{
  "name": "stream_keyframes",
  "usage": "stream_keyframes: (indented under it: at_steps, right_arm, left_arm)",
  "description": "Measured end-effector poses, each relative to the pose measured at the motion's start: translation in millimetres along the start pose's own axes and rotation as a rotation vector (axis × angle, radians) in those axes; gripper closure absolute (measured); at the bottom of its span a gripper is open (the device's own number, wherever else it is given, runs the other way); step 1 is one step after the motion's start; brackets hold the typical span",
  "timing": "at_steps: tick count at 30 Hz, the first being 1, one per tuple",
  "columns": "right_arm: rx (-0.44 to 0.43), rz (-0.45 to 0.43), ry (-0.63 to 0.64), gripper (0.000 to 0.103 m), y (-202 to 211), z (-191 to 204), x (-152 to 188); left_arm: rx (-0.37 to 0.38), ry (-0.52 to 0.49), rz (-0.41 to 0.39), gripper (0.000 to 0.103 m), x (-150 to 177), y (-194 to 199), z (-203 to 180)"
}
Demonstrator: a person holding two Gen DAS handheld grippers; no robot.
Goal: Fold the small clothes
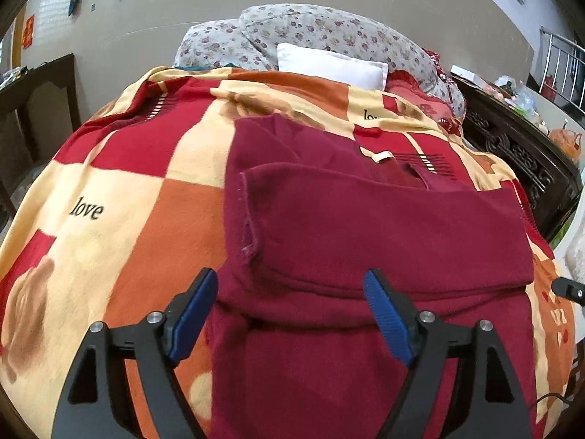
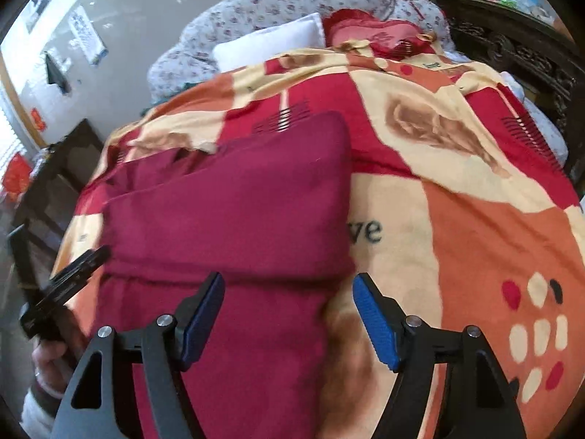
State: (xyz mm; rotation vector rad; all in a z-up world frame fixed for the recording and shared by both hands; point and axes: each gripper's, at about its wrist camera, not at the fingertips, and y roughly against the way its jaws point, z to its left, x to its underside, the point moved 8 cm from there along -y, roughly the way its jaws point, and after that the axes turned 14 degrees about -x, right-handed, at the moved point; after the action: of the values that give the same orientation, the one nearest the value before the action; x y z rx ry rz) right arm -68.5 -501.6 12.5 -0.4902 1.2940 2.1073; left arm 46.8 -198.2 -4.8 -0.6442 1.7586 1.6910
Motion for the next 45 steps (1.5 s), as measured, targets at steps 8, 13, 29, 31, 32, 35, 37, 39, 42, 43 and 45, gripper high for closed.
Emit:
stream_keyframes:
  at_steps: [8,13,29,31,32,35,37,39,42,43,45]
  right_arm:
    - [-0.030,-0.038,-0.026,0.025,-1.0,12.2,-6.8]
    - [-0.078,-0.137,-0.026,0.025,-13.8,21.1,-38.4]
    - [0.046,-0.063,-0.008,0.029,-44.1,-12.1,-62.6]
    - [0.040,-0.045,0.003,0.029,-28.1,-9.1,-48.1]
    - [0.042,-0.038,0.015,0.028,-24.6,-8.2,-42.9]
    - [0.176,0.028,0.074,0.028,-29.0,-23.8,-22.9]
    - [0.262,0.051,0.058,0.028,-38.3,-50.1,-15.1]
    - [0.175,0.030,-0.051,0.028,-35.3,-62.3,-8.7]
    - [0.174,-0.027,-0.061,0.027,-6.1,-57.3,-3.2]
    - [0.165,-0.038,-0.049,0.027,5.9,-51.0,1.2]
    - [0.104,-0.042,-0.048,0.027,27.6,-37.2,14.0]
  left_arm:
    - [-0.009,0.028,0.021,0.021,3.5,3.0,8.3]
    - [-0.022,0.062,0.046,0.021,-5.4,-14.5,10.0]
    - [-0.041,0.065,0.135,0.021,-1.4,-47.3,17.0]
    - [-0.035,0.072,0.139,0.021,5.4,-36.3,20.4]
    - [-0.033,0.078,0.142,0.021,9.2,-31.1,22.2]
    - [-0.020,0.094,0.148,0.021,18.4,-17.1,26.4]
    - [-0.015,0.101,0.149,0.021,25.1,-4.5,30.4]
    - [-0.007,0.089,0.135,0.021,31.6,11.9,33.8]
    - [-0.029,0.062,0.101,0.021,41.6,36.9,44.0]
    - [-0.031,0.056,0.096,0.020,44.1,41.8,46.1]
    - [-0.041,0.041,0.079,0.020,51.3,54.6,51.5]
